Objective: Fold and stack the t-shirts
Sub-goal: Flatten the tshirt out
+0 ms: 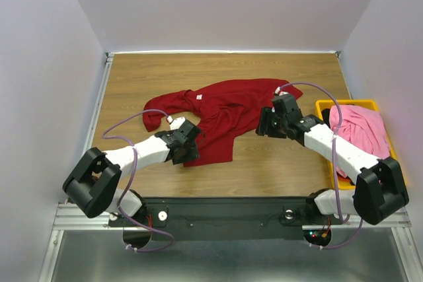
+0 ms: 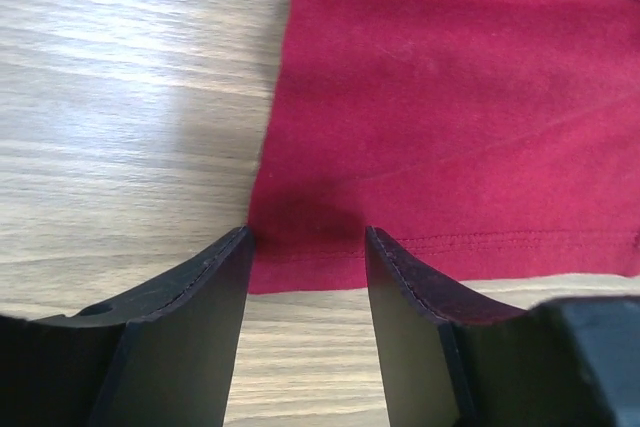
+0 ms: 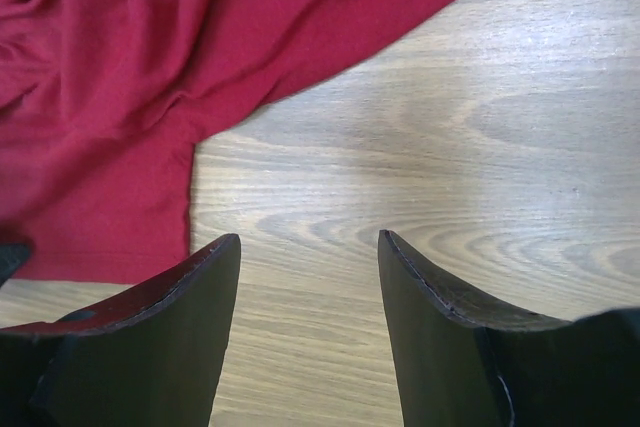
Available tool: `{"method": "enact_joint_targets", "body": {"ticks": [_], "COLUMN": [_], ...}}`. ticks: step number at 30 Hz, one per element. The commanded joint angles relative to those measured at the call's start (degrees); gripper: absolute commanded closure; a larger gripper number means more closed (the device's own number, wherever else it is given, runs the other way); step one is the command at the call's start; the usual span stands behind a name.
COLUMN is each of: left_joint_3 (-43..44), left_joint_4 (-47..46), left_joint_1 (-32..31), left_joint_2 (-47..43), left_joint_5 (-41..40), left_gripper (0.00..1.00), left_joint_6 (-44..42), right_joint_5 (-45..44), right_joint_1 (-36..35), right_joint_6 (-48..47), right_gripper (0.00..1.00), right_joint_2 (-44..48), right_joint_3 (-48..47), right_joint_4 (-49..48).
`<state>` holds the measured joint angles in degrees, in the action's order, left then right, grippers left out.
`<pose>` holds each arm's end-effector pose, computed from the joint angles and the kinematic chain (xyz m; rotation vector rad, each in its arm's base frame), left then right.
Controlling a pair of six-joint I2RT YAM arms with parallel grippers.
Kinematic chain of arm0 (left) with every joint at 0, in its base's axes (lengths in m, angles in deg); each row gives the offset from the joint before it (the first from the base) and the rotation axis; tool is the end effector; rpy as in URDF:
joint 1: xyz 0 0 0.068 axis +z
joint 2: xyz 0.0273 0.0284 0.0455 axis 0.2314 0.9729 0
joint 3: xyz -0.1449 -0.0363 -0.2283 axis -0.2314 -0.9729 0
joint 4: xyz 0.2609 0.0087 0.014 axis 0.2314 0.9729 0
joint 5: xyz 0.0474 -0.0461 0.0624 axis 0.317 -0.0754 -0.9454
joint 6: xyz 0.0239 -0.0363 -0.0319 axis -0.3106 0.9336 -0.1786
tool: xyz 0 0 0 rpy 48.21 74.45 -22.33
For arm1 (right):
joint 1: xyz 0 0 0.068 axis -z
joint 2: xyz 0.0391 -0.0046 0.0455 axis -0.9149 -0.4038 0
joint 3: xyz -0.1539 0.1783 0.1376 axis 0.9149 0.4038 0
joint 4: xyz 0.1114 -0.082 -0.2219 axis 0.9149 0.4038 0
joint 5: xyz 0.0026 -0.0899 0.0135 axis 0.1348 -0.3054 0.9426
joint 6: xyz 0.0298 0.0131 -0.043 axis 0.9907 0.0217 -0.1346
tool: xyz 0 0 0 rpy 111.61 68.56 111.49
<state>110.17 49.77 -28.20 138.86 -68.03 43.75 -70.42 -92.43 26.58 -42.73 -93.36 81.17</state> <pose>0.1936 -0.1624 0.1702 -0.2189 2.6018 -0.3202 0.2397 0.1152 0.2355 0.0855 2.4686 0.3336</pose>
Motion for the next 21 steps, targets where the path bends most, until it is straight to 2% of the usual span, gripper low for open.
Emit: {"method": "enact_joint_targets", "body": {"ticks": [1, 15, 21], "left_joint_3": [1.2, 0.8, 1.5], "left_joint_4": [3.4, 5.7, 4.7], "left_joint_1": [-0.3, -0.3, -0.9], "left_joint_2": [-1.1, -2.4, 2.0], "left_joint_5": [-4.4, -5.4, -5.5], "left_gripper": [0.40, 0.37, 0.39], "left_joint_6": [2.2, 3.6, 2.7], "right_joint_5": [1.0, 2.4, 2.7], "right_joint_1": [0.6, 1.1, 1.2], "right_joint_6": [-1.8, -2.8, -2.6], "right_gripper": [0.37, 0.37, 0.37], "right_joint_2": [2.9, 4.9, 5.5], "right_joint_3": [0.5, 2.2, 2.5], "right_joint_4": [-0.9, -0.6, -0.5]}}
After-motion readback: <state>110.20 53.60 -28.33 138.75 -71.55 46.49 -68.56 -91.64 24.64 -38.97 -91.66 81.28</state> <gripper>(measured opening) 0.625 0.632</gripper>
